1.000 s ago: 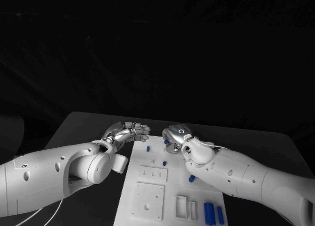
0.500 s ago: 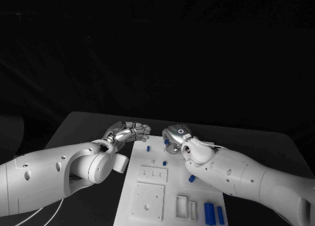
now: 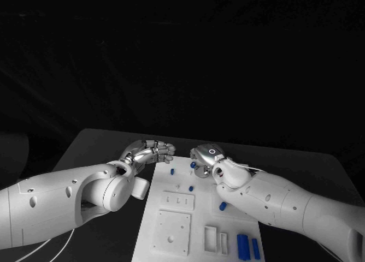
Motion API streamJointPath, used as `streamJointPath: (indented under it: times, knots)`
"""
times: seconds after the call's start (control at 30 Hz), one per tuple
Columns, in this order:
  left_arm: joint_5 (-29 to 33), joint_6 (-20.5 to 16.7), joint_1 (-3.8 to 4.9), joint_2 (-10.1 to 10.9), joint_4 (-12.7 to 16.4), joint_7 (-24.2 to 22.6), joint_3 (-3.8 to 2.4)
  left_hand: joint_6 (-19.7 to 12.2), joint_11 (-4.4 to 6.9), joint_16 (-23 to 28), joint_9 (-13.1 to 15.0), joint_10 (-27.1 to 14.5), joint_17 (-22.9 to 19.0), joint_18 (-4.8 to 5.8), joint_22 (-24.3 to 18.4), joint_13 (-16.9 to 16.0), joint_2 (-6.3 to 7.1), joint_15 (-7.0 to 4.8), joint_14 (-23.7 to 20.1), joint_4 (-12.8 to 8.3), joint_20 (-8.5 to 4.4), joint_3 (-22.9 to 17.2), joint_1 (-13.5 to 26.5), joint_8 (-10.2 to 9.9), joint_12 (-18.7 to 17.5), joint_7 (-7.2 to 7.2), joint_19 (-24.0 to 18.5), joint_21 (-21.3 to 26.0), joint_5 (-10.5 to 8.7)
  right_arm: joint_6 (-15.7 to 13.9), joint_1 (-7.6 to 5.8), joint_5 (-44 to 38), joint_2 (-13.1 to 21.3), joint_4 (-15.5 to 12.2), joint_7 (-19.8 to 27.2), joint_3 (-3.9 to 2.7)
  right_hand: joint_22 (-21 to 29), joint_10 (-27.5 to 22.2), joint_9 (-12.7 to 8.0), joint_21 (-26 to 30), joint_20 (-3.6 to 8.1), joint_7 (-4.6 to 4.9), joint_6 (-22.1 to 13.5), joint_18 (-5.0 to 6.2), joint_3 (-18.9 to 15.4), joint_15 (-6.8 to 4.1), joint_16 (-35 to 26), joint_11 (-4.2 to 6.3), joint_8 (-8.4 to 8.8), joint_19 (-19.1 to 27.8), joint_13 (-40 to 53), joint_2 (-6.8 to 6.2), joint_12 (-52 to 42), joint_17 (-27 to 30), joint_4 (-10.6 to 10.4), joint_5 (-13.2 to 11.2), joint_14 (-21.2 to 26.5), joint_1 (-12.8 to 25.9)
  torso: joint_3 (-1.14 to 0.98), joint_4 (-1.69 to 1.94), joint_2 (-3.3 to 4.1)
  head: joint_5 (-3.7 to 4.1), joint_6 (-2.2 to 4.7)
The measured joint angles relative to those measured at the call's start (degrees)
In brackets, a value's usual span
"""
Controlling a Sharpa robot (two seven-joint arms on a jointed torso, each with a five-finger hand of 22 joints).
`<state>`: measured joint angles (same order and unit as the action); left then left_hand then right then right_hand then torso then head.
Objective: Assemble the parts on the task board
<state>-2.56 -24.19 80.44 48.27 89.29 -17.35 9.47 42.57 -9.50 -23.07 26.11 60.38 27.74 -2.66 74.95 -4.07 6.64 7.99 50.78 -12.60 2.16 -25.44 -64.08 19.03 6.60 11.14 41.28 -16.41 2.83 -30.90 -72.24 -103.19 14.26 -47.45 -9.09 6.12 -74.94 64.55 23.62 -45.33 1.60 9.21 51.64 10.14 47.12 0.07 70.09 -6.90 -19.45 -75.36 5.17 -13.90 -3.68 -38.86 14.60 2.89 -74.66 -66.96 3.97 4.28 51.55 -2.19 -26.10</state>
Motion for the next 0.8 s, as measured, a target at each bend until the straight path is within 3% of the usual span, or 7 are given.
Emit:
streamJointPath:
  times: [0.17, 0.27, 0.47, 0.6, 0.7, 0.73, 0.8]
  knots:
    - [0.0, 0.0, 0.00, 0.1, 0.0, 0.0, 0.00, 0.0, 0.00, 0.0, 0.0, 0.0, 0.0, 0.01, 0.0, 0.1, 0.20, 0.00, 0.0, 0.0, 0.00, 0.0, 0.2, 0.0, -0.2, 0.00, 0.0, 0.0, 0.00, -0.3, -0.18, 1.0, 0.8, -0.9, 0.3, 0.00, 0.0, -2.8, -0.1, 0.4, -0.06, 0.38, -0.8, 0.00, -0.7, 0.81, 0.1, -0.89, 0.27, 0.1, -1.1, -1.52, 0.0, 0.3, -0.7, 0.0, 0.1, 0.2, -0.04, -0.03, -0.01, -0.07, 0.05]
    - [0.0, 0.0, 0.00, 0.3, 0.0, 0.1, 0.00, 0.0, 0.00, 0.0, -0.1, 0.0, 0.0, 0.02, 0.0, 0.1, 0.23, 0.00, 0.0, 0.0, 0.00, 0.0, 0.2, 0.0, -0.2, 0.00, 0.0, 0.0, 0.00, -0.6, -0.33, 1.7, 1.3, -1.7, 0.5, 0.00, 0.3, -3.3, -0.2, 0.7, -0.29, 0.61, -1.0, 0.00, -1.2, 1.01, 0.5, -1.28, 0.50, -0.1, -1.3, -1.71, 0.0, 0.5, -0.8, 0.0, 0.3, 0.4, -0.06, -0.07, -0.01, -0.08, 0.03]
    - [0.0, 0.0, 0.02, 0.4, 0.0, 0.1, 0.00, 0.0, 0.00, 0.0, -0.1, 0.0, 0.0, 0.03, 0.0, 0.1, 0.23, 0.00, 0.0, 0.0, 0.00, 0.0, 0.2, 0.0, -0.2, 0.00, 0.0, 0.0, 0.00, -1.0, -0.66, 2.6, 2.6, -3.9, 0.9, 0.01, 0.4, -3.5, -0.2, 0.7, -0.30, 0.61, -1.0, 0.00, -1.7, 1.01, 0.5, -1.09, 0.50, -0.1, -1.3, -1.71, 0.0, 0.6, -1.0, 0.0, 0.3, 0.4, -0.08, -0.11, 0.00, -0.12, 0.10]
    - [0.0, 0.0, 0.02, 0.8, 0.0, 0.1, 0.00, 0.0, 0.00, 0.0, -0.1, 0.0, 0.0, 0.04, 0.0, 0.1, 0.23, 0.00, 0.0, -0.1, 0.00, -0.1, 0.2, 0.0, -0.2, 0.00, 0.0, 0.0, 0.00, -1.4, -1.16, 3.4, 5.3, -8.0, 1.2, -0.13, 0.7, -2.5, -0.2, 1.1, -0.69, 0.61, -1.0, 0.00, -1.7, 1.09, 0.8, -0.61, 0.50, -0.4, -1.1, -2.02, -0.7, 0.9, -1.0, 0.0, 0.4, 0.1, -0.11, -0.18, 0.01, -0.09, 0.24]
    - [0.0, 0.0, 0.02, 1.2, 0.0, 0.1, 0.00, 0.0, 0.00, 0.0, -0.1, 0.0, 0.0, 0.04, 0.0, 0.0, 0.23, 0.00, 0.0, -0.1, 0.00, -0.1, 0.2, 0.0, -0.2, 0.00, 0.0, 0.0, 0.00, -1.4, -1.66, 4.1, 8.4, -11.9, 1.3, -2.01, 0.8, -0.9, -0.2, 1.2, -0.69, 0.60, -1.0, 0.00, -1.7, 0.93, 0.8, -0.11, 0.50, -0.4, -0.8, -2.02, -1.4, 1.1, -1.0, 0.0, 0.5, 0.1, -0.21, -0.29, -0.01, -0.05, 0.43]
    - [0.0, 0.0, 0.02, 1.2, -0.1, 0.1, 0.00, 0.0, 0.00, 0.0, -0.1, 0.0, 0.0, 0.05, 0.0, 0.0, 0.23, 0.00, 0.0, -0.1, 0.00, -0.1, 0.2, 0.0, -0.2, 0.00, 0.0, 0.0, 0.00, -1.4, -1.96, 4.4, 9.7, -13.7, 1.3, -2.63, 0.8, 0.4, -0.2, 1.2, -0.69, 0.37, -0.8, 0.00, -1.7, 0.38, 0.8, 0.34, 0.24, -0.4, -0.4, -2.01, -2.1, 1.2, -1.0, 0.0, 0.6, 0.0, -0.23, -0.34, -0.02, -0.05, 0.47]
    - [0.0, 0.0, 0.02, 1.2, -0.5, 0.1, 0.02, 0.0, 0.00, 0.0, -0.1, 0.0, 0.0, 0.05, 0.0, 0.0, 0.23, 0.00, 0.0, -0.2, 0.00, -0.2, 0.2, 0.0, -0.2, 0.00, 0.0, 0.0, 0.00, -1.4, -2.28, 5.1, 12.0, -16.5, 1.4, -3.27, 0.8, 1.9, -0.2, 1.2, -0.78, 0.12, -0.2, 0.00, -1.9, -0.31, 0.8, 0.87, 0.03, -0.5, 0.0, -1.84, -2.9, 1.4, -1.3, 0.0, 0.4, -0.1, -0.33, -0.53, -0.12, -0.12, 0.54]
